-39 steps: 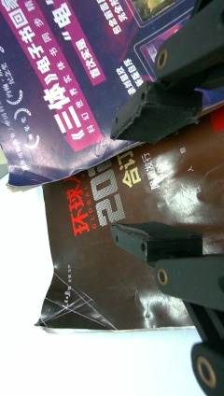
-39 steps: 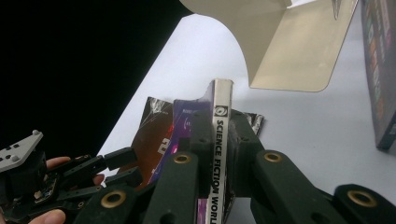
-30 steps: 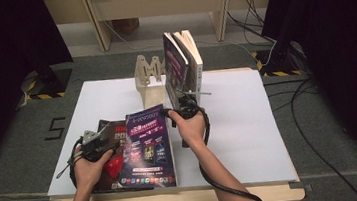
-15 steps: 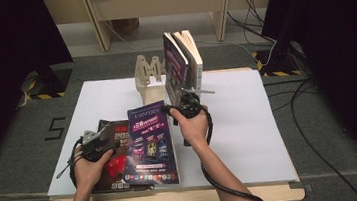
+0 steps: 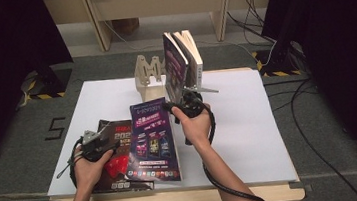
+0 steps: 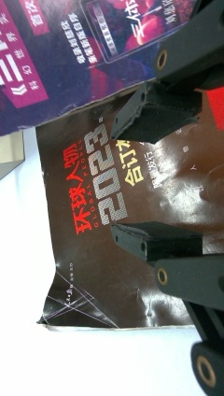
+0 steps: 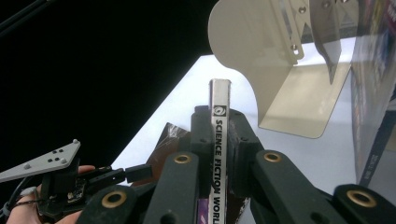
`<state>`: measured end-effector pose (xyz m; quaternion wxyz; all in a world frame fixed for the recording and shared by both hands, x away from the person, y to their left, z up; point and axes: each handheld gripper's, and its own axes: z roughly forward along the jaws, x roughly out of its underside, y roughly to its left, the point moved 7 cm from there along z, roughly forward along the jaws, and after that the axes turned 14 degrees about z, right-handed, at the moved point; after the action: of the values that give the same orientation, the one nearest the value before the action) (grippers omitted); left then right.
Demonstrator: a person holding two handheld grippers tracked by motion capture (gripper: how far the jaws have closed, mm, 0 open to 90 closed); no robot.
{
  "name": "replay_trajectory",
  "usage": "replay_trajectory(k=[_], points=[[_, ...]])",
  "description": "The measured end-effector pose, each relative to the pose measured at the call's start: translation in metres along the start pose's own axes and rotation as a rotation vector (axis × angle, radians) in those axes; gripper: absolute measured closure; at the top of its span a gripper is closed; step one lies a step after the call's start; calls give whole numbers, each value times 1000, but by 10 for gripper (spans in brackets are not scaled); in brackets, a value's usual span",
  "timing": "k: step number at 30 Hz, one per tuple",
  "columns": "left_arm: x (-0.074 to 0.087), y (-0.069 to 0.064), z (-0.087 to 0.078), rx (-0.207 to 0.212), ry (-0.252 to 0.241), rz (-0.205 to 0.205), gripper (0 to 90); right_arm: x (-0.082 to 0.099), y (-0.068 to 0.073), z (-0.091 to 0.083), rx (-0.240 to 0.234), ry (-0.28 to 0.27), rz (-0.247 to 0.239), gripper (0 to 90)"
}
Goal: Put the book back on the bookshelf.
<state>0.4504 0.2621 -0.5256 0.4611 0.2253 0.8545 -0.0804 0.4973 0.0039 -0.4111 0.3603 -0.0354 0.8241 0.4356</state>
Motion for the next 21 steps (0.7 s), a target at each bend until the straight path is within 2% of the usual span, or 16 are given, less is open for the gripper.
replay_trajectory(k=[21], points=[[0,2,0,-9,-3,3,470,-9,6,-15,-18,-65,-32,837]])
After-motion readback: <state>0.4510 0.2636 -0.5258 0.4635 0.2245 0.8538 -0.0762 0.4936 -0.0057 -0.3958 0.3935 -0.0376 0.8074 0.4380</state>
